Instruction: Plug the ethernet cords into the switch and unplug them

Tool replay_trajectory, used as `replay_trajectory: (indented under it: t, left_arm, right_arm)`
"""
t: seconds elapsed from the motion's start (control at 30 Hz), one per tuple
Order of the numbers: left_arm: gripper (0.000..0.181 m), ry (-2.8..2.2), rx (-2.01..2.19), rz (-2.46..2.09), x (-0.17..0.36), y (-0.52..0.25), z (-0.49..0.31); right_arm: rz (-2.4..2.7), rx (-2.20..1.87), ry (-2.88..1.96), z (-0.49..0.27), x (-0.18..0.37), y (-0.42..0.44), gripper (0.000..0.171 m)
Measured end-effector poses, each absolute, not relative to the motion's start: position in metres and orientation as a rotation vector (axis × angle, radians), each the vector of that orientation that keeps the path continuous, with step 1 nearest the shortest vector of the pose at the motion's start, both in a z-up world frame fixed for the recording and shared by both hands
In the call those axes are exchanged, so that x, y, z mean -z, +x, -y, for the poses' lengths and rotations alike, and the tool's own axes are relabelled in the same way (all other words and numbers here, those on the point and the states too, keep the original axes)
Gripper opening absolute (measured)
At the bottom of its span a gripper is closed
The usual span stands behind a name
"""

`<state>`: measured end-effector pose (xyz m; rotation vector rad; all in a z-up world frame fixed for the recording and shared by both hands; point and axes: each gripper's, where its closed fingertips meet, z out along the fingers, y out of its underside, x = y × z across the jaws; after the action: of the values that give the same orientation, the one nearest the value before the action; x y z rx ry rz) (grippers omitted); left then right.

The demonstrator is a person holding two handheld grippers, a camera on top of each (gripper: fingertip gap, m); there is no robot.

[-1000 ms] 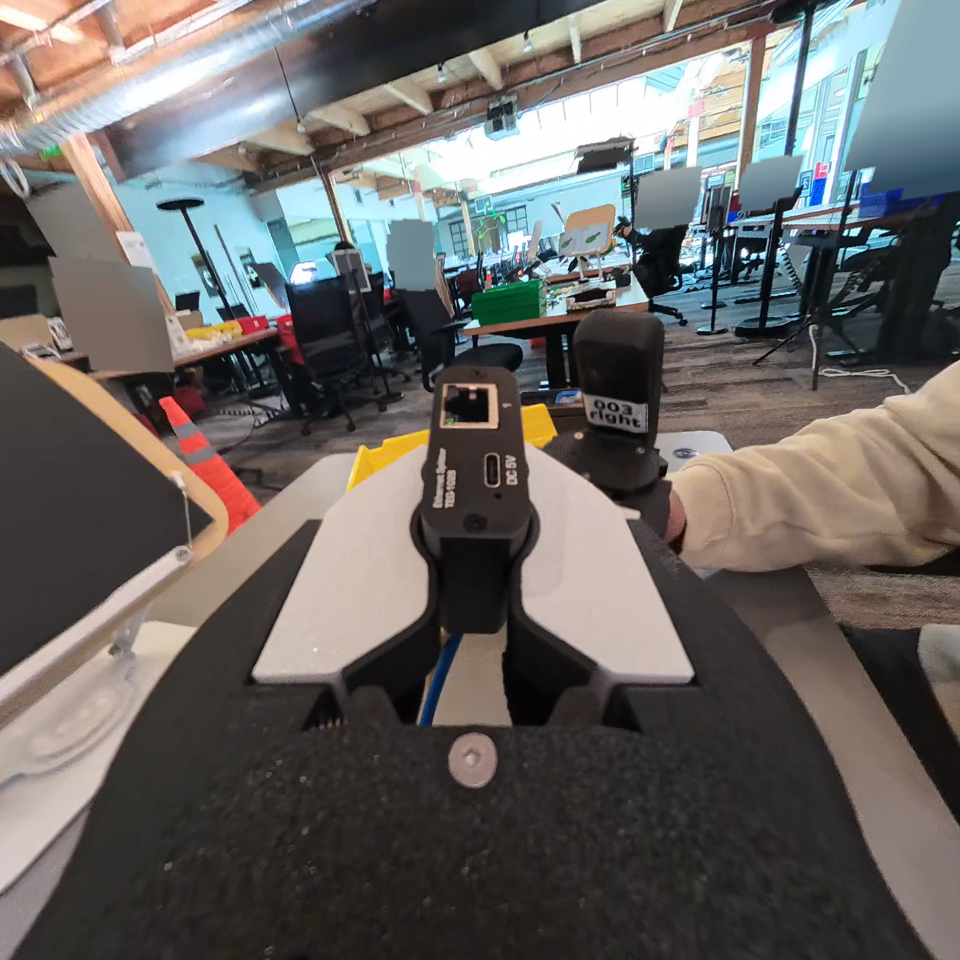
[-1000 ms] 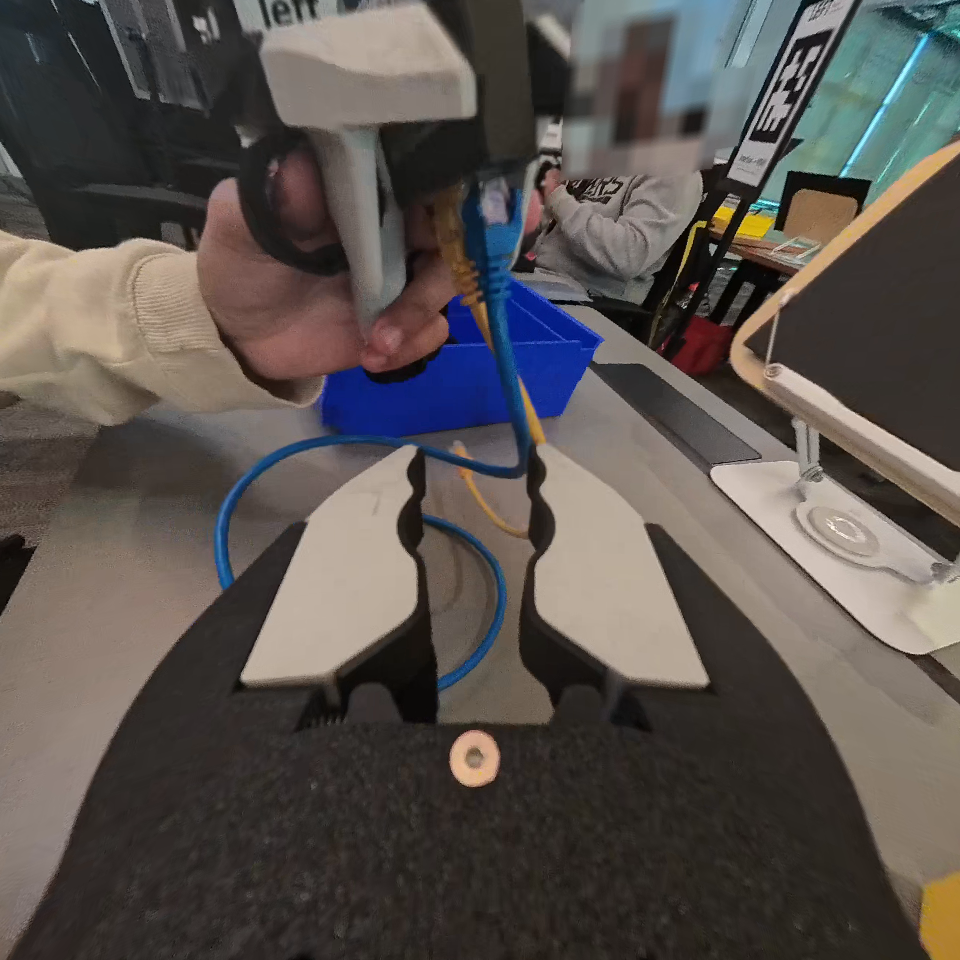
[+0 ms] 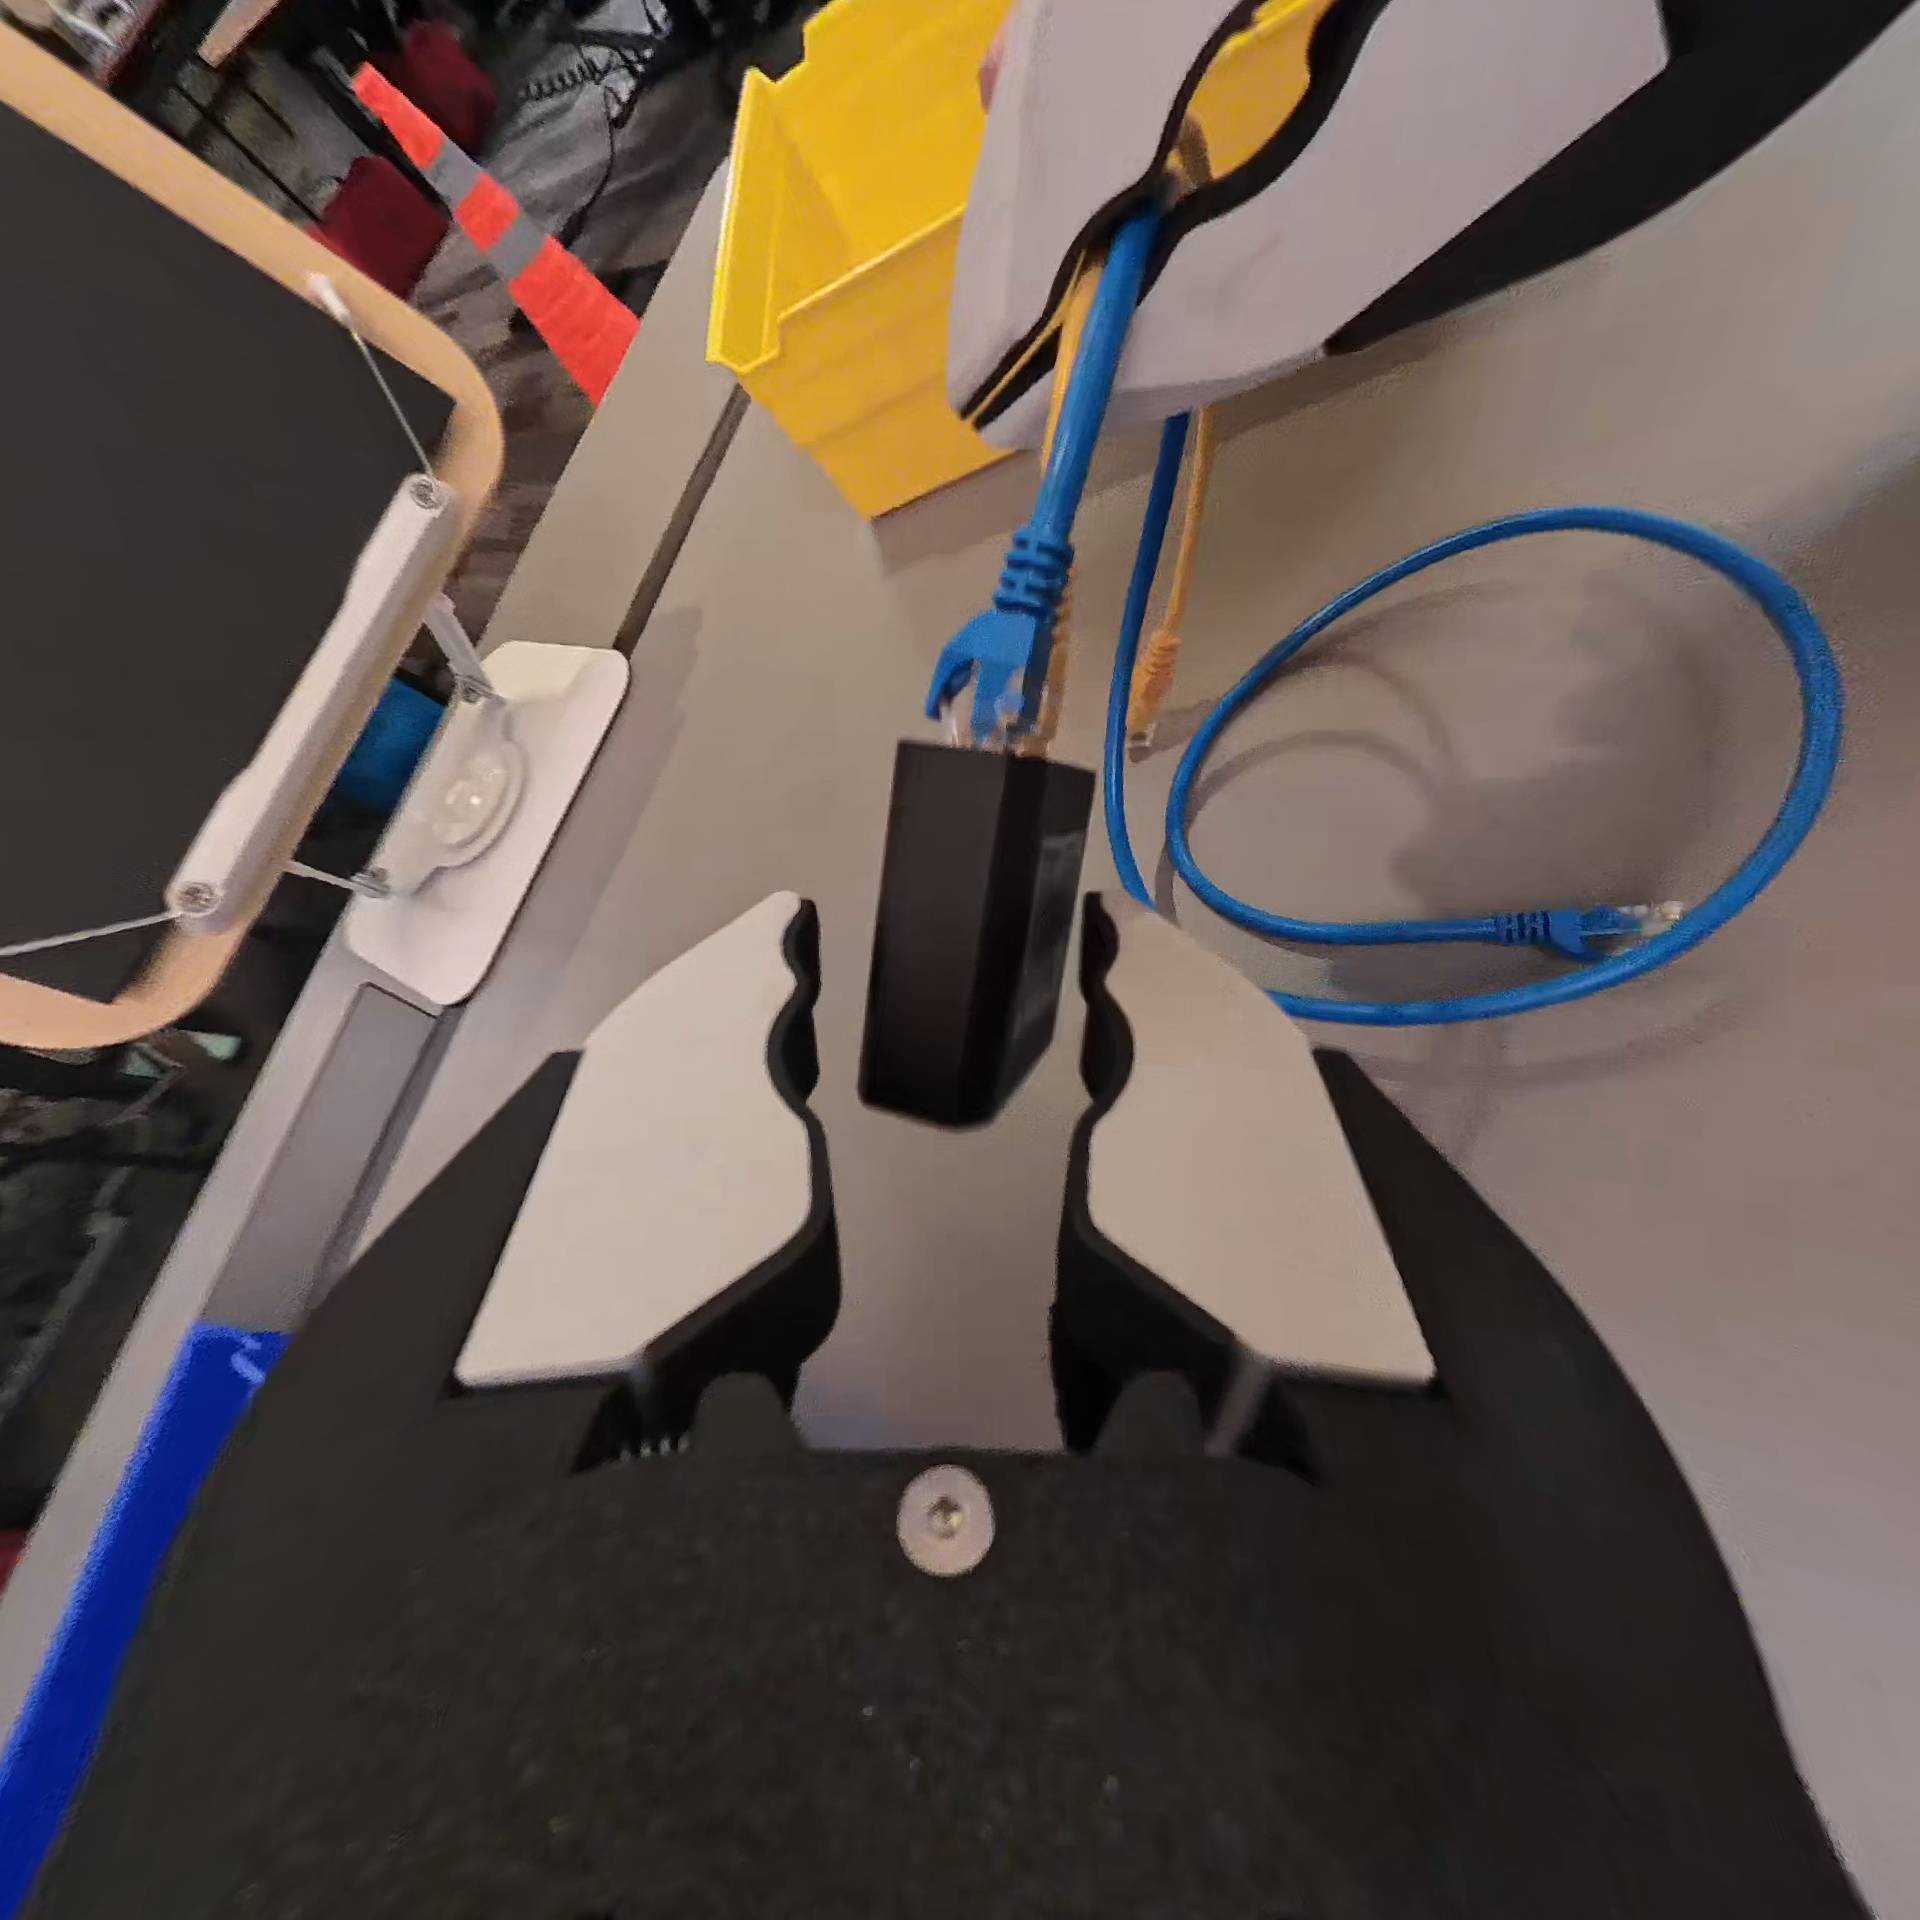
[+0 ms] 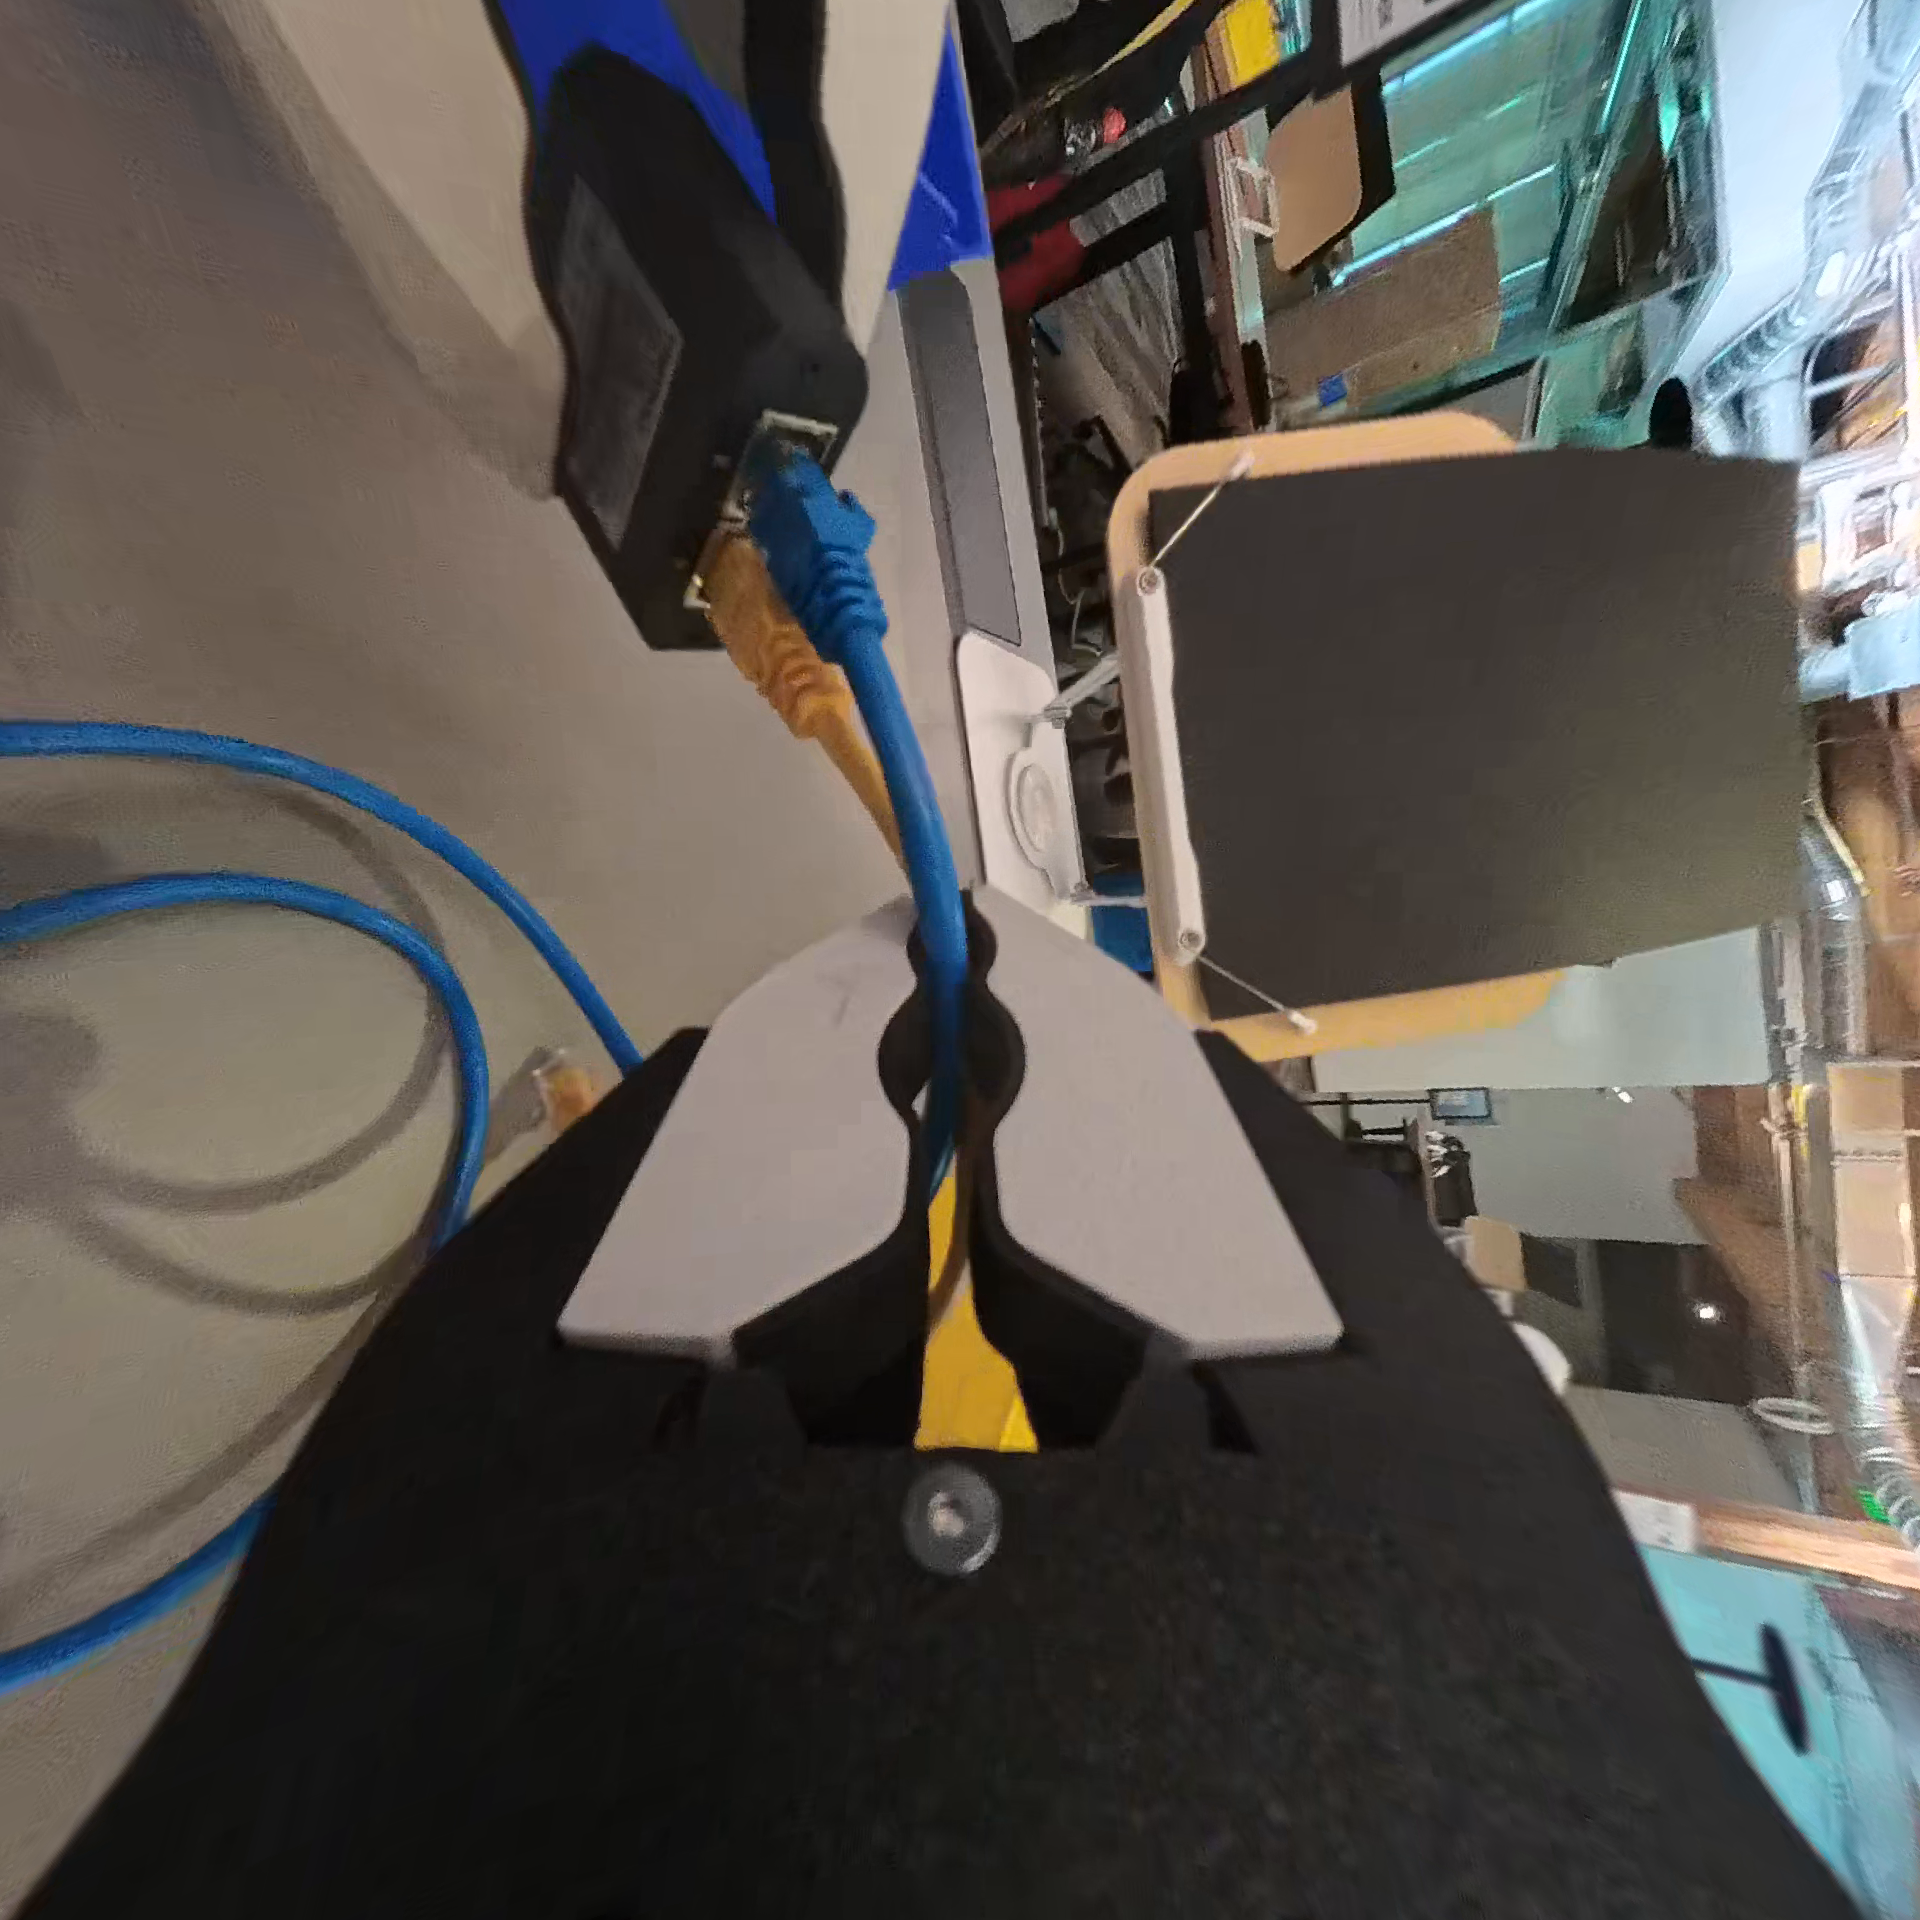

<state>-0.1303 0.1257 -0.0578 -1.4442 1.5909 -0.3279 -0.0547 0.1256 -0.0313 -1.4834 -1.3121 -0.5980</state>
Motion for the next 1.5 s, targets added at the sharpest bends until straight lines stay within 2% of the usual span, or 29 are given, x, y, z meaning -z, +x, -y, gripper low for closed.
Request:
replay_trajectory:
  t: [0.13, 0.2, 0.27, 0.43, 0.53, 0.57, 0.63, 0.67, 0.73, 0.8, 0.87, 0.93, 1.0, 1.07, 1.17, 1.23, 1.3, 1.33, 1.47, 1.5]
  left_arm:
    - [0.029, -1.373, 0.288, -1.638, 0.067, -0.125, -0.119]
    - [0.026, -1.336, 0.297, -1.651, 0.069, -0.123, -0.115]
    - [0.025, -1.327, 0.294, -1.665, 0.073, -0.121, -0.114]
    - [0.025, -1.359, 0.202, -1.656, 0.092, -0.115, -0.120]
    - [0.025, -1.331, 0.227, -1.613, 0.087, -0.110, -0.124]
    - [0.025, -1.305, 0.203, -1.598, 0.085, -0.110, -0.128]
    - [0.025, -1.268, 0.120, -1.542, 0.083, -0.111, -0.140]
    - [0.025, -1.236, 0.096, -1.504, 0.082, -0.111, -0.144]
    - [0.025, -1.165, 0.068, -1.427, 0.080, -0.110, -0.151]
    - [0.025, -1.101, 0.054, -1.387, 0.080, -0.105, -0.156]
    - [0.025, -1.044, 0.012, -1.372, 0.082, -0.101, -0.167]
    - [0.025, -1.026, 0.036, -1.354, 0.085, -0.095, -0.180]
    - [0.025, -1.034, 0.136, -1.369, 0.085, -0.088, -0.185]
    - [0.025, -0.992, 0.175, -1.382, 0.078, -0.083, -0.188]
    - [0.025, -0.936, 0.244, -1.386, 0.074, -0.079, -0.184]
    - [0.025, -0.987, 0.234, -1.376, 0.079, -0.081, -0.179]
    - [0.025, -1.002, 0.234, -1.394, 0.083, -0.084, -0.167]
    - [0.025, -0.993, 0.242, -1.397, 0.083, -0.085, -0.160]
    - [0.025, -0.944, 0.257, -1.435, 0.087, -0.085, -0.147]
    - [0.025, -0.948, 0.276, -1.440, 0.089, -0.084, -0.145]
  right_arm:
    - [1.348, 0.676, -1.363, -0.118, 0.020, -0.069, 0.002]
    - [1.381, 0.750, -1.317, -0.117, 0.018, -0.068, 0.001]
    - [1.399, 0.797, -1.241, -0.112, 0.013, -0.071, 0.002]
    - [1.387, 0.591, -1.331, -0.105, 0.020, -0.079, 0.004]
    - [1.321, 0.509, -1.424, -0.113, 0.030, -0.065, 0.006]
    - [1.278, 0.433, -1.506, -0.114, 0.034, -0.058, 0.012]
    - [1.173, 0.190, -1.610, -0.102, 0.030, -0.051, 0.035]
    - [1.097, 0.053, -1.628, -0.092, 0.020, -0.046, 0.040]
    - [0.938, -0.147, -1.623, -0.070, -0.006, -0.021, 0.043]
    - [0.746, -0.149, -1.635, -0.058, -0.021, 0.034, 0.040]
    - [0.599, -0.032, -1.729, -0.047, -0.006, 0.104, 0.038]
    - [0.546, 0.002, -1.912, -0.031, 0.041, 0.148, 0.038]
    - [0.486, -0.026, -2.084, -0.018, 0.087, 0.159, 0.052]
    - [0.404, 0.058, -2.112, -0.023, 0.111, 0.163, 0.056]
    - [0.302, 0.052, -2.110, -0.041, 0.121, 0.147, 0.037]
    - [0.237, 0.075, -2.138, -0.050, 0.126, 0.142, 0.017]
    - [0.176, 0.029, -2.153, -0.063, 0.131, 0.130, 0.031]
    - [0.152, 0.019, -2.149, -0.070, 0.132, 0.125, 0.032]
    - [0.204, 0.062, -2.149, -0.084, 0.133, 0.121, 0.012]
    - [0.198, 0.029, -2.140, -0.086, 0.133, 0.117, 0.013]
